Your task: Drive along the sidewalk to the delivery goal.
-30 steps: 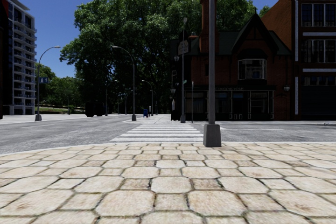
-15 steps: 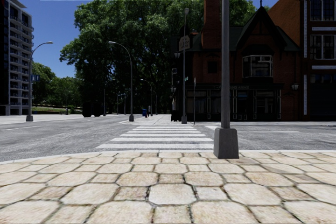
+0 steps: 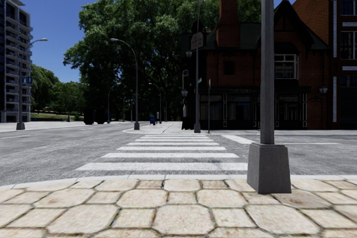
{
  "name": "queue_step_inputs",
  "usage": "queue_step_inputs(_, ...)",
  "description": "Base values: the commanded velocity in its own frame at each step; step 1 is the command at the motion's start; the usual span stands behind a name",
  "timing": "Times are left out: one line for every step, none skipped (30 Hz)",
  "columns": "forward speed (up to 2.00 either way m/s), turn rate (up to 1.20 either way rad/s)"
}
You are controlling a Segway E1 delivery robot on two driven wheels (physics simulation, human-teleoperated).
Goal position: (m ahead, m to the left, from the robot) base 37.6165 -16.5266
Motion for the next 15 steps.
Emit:
queue_step_inputs(2.00,0.00)
queue_step_inputs(2.00,0.00)
queue_step_inputs(2.00,0.00)
queue_step_inputs(2.00,0.00)
queue_step_inputs(2.00,0.00)
queue_step_inputs(2.00,0.00)
queue_step_inputs(2.00,0.00)
queue_step_inputs(2.00,0.00)
queue_step_inputs(2.00,0.00)
queue_step_inputs(2.00,0.00)
queue_step_inputs(2.00,0.00)
queue_step_inputs(2.00,0.00)
queue_step_inputs(2.00,0.00)
queue_step_inputs(2.00,0.00)
queue_step_inputs(2.00,0.00)
